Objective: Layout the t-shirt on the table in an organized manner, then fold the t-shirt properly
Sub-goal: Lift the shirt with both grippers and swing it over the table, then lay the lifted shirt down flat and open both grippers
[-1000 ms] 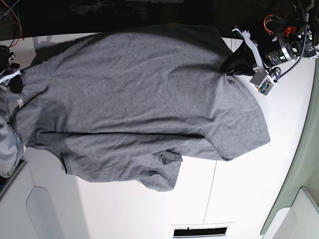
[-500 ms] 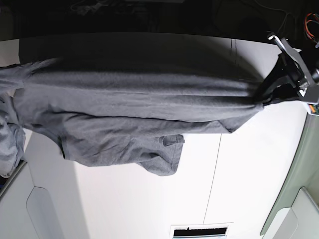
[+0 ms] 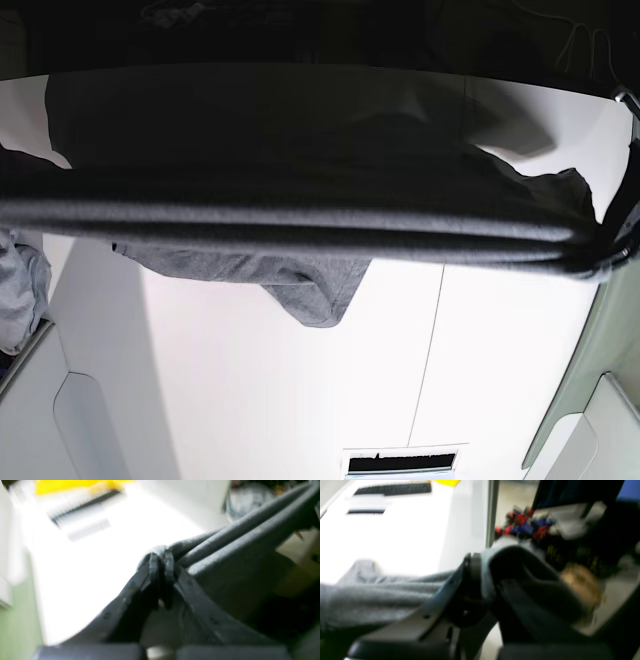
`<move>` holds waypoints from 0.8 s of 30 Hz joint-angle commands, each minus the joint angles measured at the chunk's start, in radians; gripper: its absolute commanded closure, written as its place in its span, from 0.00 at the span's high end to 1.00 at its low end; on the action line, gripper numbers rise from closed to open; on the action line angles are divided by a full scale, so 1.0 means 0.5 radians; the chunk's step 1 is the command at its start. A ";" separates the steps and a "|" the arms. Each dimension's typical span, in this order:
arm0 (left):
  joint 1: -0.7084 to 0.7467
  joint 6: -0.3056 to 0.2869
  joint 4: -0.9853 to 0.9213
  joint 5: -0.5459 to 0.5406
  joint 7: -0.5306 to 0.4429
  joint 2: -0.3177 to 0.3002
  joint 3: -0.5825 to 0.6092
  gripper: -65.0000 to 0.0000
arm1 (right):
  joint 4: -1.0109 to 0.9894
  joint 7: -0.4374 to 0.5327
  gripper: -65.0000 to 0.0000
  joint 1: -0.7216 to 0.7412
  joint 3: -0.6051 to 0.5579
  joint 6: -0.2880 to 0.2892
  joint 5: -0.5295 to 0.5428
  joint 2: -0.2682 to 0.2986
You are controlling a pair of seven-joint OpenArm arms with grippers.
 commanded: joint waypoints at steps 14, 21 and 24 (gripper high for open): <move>-1.125 0.047 -1.361 1.305 -0.805 -0.243 1.250 0.00 | -0.945 0.580 0.00 0.974 -1.111 -0.034 -0.726 0.216; -1.730 0.063 -2.369 1.527 -1.037 -0.154 1.580 0.00 | -1.698 0.797 0.00 1.497 -1.591 -0.159 -1.033 0.118; -1.893 0.063 -2.554 1.526 -1.032 -0.114 1.611 0.19 | -1.909 0.813 0.29 1.640 -1.610 -0.187 -1.096 0.038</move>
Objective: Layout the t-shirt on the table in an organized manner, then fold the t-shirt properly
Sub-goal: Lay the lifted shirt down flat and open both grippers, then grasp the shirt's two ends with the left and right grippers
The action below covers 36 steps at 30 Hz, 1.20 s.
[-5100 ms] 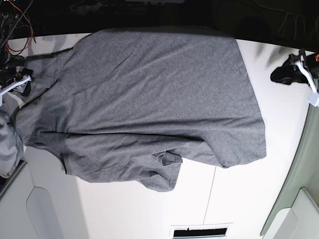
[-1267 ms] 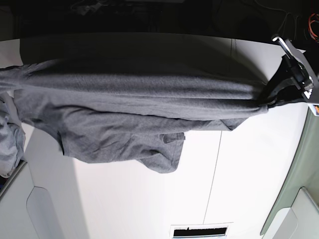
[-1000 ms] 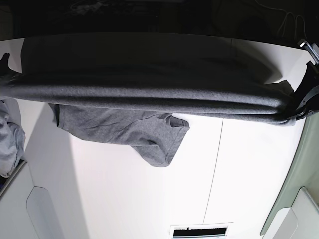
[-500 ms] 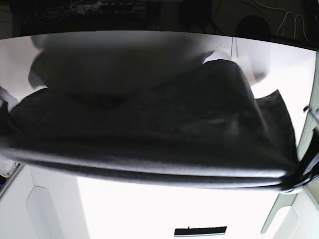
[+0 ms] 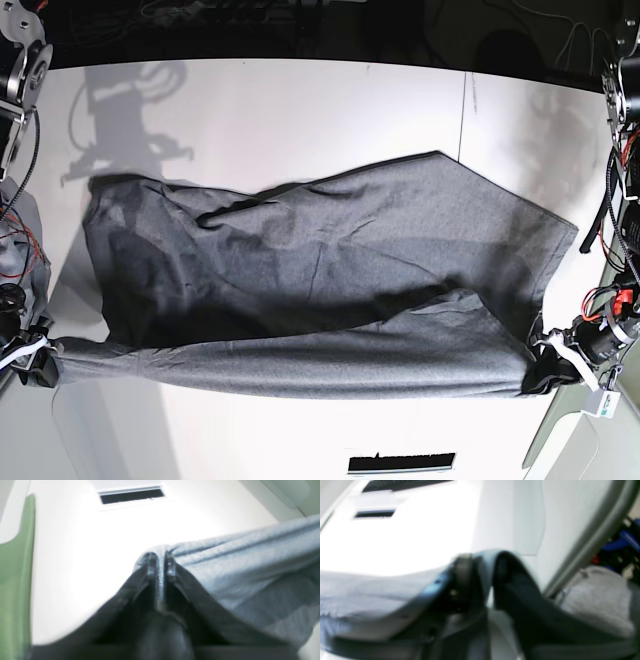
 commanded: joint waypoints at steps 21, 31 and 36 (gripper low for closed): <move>0.343 -0.021 0.002 -0.810 0.763 -0.288 0.020 0.53 | 0.526 -0.616 0.57 -0.678 0.365 0.049 0.417 -0.071; 0.658 -0.021 0.004 -0.700 0.563 -0.243 -0.027 0.54 | 0.564 -0.540 0.57 -1.196 0.657 0.047 0.426 -0.079; 0.702 -0.021 0.013 -0.706 0.596 -0.135 -0.027 0.54 | 0.522 -0.495 0.57 -1.204 0.613 0.047 0.417 -0.108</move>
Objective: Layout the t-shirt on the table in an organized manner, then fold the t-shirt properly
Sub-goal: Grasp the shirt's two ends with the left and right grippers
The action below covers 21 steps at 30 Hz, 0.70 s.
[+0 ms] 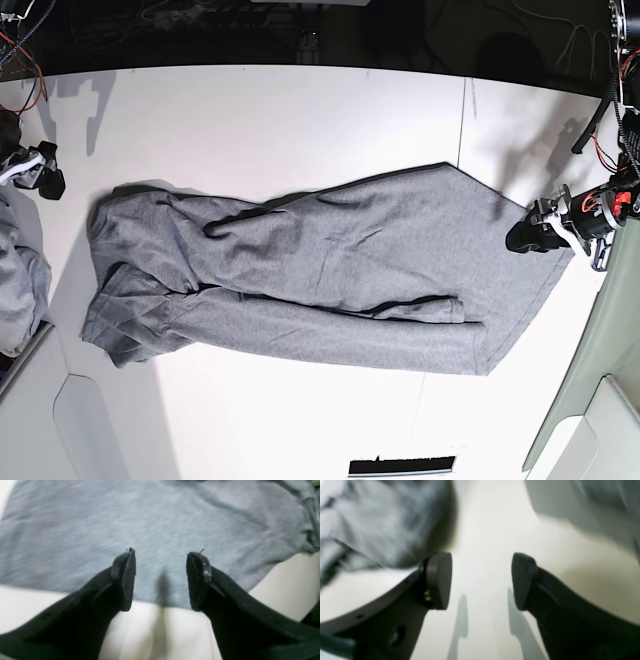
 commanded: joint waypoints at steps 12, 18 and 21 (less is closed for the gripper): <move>0.011 -0.019 0.024 0.095 -0.077 -0.002 -0.014 0.54 | -0.038 0.250 0.57 0.031 -0.508 -0.063 -0.181 -0.175; 0.010 -0.019 0.024 0.390 -0.329 -0.001 -0.014 0.54 | -0.040 0.370 0.57 0.088 -0.519 -0.204 -0.285 -0.337; 0.009 0.093 0.023 0.488 -0.394 0.024 -0.014 0.53 | -0.056 0.397 0.57 0.146 -0.519 -0.249 -0.356 -0.381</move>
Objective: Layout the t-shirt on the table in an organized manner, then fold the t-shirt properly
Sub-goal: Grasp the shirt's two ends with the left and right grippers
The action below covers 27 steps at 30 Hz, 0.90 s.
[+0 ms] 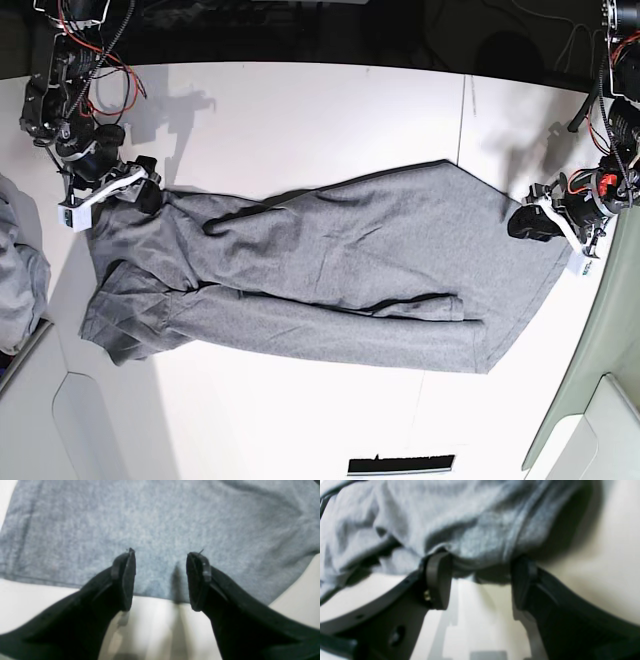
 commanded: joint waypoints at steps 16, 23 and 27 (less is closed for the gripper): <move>-0.021 0.179 0.159 -0.001 0.208 0.085 -0.304 0.53 | -0.325 0.001 0.57 0.269 0.005 -0.015 -0.042 -0.014; 0.114 0.172 0.165 -0.047 0.280 0.091 -0.457 0.53 | -0.326 0.002 0.57 0.269 0.005 -0.011 -0.020 -0.027; 0.186 0.079 0.165 -0.181 0.275 0.163 -0.457 0.53 | -0.326 0.002 0.57 0.291 -0.002 0.060 -0.016 -0.032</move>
